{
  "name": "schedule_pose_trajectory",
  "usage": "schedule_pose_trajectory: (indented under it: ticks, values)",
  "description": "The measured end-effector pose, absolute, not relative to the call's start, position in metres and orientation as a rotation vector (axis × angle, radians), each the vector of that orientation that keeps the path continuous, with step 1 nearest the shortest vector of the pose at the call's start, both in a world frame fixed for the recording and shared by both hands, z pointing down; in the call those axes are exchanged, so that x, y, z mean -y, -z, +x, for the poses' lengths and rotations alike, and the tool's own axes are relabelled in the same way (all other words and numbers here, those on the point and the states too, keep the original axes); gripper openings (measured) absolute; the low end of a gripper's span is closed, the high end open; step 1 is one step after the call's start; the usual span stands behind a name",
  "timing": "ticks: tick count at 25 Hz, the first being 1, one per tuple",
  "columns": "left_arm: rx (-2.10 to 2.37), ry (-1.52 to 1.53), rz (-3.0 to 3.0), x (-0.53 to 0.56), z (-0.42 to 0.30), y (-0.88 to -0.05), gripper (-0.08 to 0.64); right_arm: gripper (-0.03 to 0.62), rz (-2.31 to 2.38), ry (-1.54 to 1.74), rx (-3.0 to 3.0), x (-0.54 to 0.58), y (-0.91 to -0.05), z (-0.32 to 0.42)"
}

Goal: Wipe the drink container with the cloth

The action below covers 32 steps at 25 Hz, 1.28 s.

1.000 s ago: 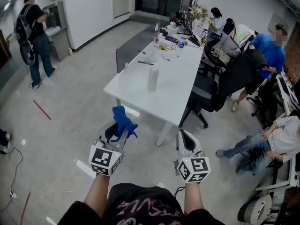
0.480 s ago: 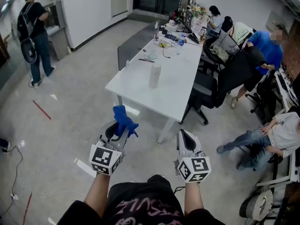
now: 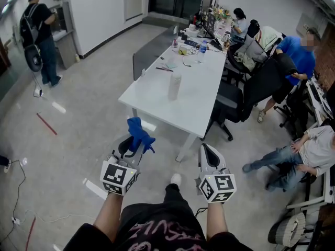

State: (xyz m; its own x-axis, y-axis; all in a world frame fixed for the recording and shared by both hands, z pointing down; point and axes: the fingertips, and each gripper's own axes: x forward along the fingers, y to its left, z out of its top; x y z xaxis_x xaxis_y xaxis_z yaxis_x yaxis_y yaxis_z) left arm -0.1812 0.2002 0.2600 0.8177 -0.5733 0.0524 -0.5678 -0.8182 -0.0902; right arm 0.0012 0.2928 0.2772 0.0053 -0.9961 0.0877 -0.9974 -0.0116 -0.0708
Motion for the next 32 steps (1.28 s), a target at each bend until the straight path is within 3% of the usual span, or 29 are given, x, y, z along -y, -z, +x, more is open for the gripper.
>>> schedule_pose_trajectory:
  ticks: [17,32]
  values:
    - [-0.898,0.188,-2.93,-0.136,-0.139,-0.276,0.092,-0.003,2.233,-0.223,2.202,-0.228,-0.295,0.043]
    - [-0.951,0.278,-2.958,-0.037,-0.064,-0.307,0.092,-0.003,2.183,-0.321,2.221,-0.123,-0.323,0.123]
